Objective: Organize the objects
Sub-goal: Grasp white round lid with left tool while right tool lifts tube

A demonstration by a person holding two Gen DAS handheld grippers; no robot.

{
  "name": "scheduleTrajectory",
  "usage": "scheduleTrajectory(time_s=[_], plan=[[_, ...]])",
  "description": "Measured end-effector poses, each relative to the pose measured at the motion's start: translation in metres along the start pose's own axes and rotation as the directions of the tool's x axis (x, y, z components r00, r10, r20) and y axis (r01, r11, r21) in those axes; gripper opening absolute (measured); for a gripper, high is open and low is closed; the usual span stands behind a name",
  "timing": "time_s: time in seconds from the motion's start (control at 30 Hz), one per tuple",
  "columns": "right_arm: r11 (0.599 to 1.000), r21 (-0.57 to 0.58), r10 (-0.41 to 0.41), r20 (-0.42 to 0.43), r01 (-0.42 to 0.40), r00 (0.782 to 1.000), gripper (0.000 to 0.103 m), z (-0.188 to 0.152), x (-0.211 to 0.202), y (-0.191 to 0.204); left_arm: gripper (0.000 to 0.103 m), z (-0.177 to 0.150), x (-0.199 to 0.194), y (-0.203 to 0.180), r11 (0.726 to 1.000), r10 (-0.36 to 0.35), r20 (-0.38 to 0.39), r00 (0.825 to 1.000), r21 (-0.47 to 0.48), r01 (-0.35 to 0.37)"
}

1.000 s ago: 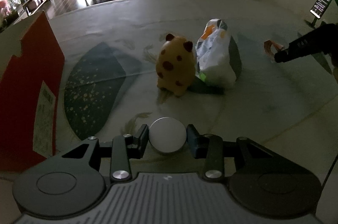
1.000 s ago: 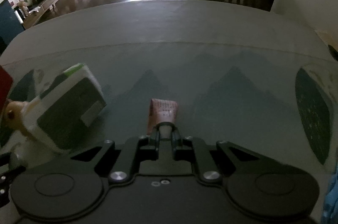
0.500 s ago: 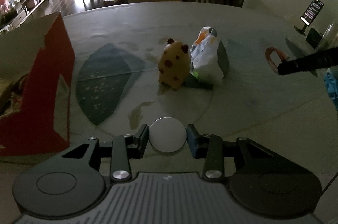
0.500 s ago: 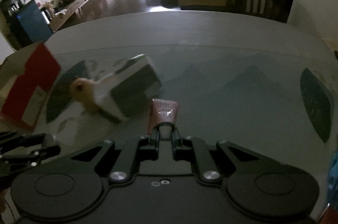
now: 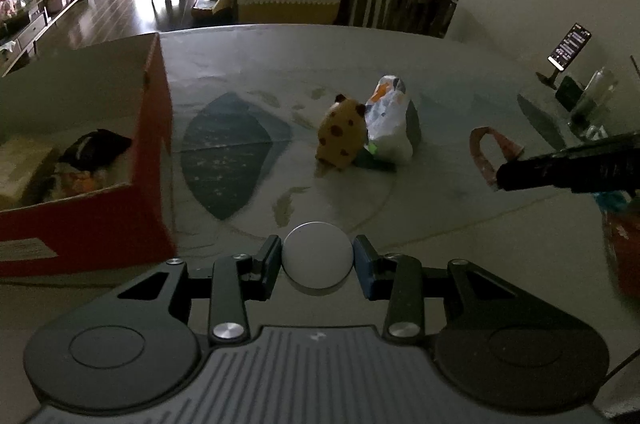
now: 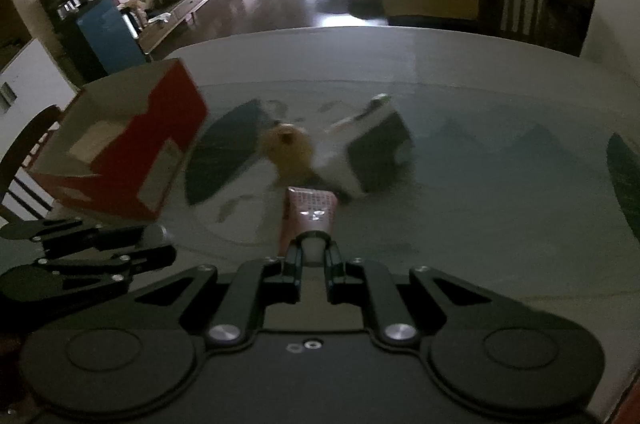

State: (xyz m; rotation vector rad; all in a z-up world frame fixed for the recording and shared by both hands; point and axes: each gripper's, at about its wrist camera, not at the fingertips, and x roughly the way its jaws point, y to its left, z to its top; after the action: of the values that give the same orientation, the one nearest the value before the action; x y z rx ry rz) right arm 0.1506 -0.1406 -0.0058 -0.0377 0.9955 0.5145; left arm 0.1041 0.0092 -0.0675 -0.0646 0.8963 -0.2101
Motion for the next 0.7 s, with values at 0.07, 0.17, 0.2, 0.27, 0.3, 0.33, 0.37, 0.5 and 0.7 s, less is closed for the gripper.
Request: scheduleTrajectory(time_s=[0.07,0.17,0.2,0.27,0.3,0.33,0.37,0.5,0.7], plan=[[1.000,-0.010,0.006,0.002,-0.006,1.000,0.010,-0.001,-0.002,0.014,0.038,0.000,-0.009,0.008,1.000,-0.015,0.001,1.000,0.000,0.015],[1.000,-0.022,0.014,0.001,-0.014,1.000,0.010,-0.002,-0.004,0.036,0.038,0.001,-0.022,0.021,1.000,-0.024,0.012,1.000,0.009,0.024],[0.999,-0.029,0.015,0.001,-0.015,1.000,0.010,-0.001,-0.004,0.044,0.038,0.001,-0.026,0.026,1.000,-0.027,0.016,1.000,0.012,0.026],[0.999,-0.040,0.018,0.000,-0.018,1.000,0.010,0.001,-0.002,0.059,0.038,0.002,-0.034,0.036,0.999,-0.028,0.025,0.999,0.018,0.028],[0.999,-0.046,0.021,-0.001,-0.021,1.000,0.010,0.002,-0.001,0.067,0.038,0.003,-0.037,0.040,0.999,-0.028,0.028,0.999,0.020,0.028],[0.998,-0.052,0.024,0.000,-0.024,1.000,0.010,0.002,0.001,0.075,0.038,0.003,-0.041,0.046,0.999,-0.028,0.032,0.999,0.020,0.027],[0.998,-0.060,0.027,0.000,-0.027,1.000,0.010,0.004,0.001,0.083,0.038,0.002,-0.043,0.050,0.999,-0.028,0.035,0.999,0.019,0.027],[0.995,-0.098,0.035,0.002,-0.034,0.999,0.010,0.009,0.007,0.117,0.038,0.003,-0.054,0.073,0.999,-0.029,0.047,0.998,0.020,0.028],[0.988,-0.146,0.048,0.009,-0.046,0.999,0.010,0.018,0.019,0.164,0.038,0.009,-0.071,0.109,0.999,-0.022,0.076,0.997,0.029,0.020]])
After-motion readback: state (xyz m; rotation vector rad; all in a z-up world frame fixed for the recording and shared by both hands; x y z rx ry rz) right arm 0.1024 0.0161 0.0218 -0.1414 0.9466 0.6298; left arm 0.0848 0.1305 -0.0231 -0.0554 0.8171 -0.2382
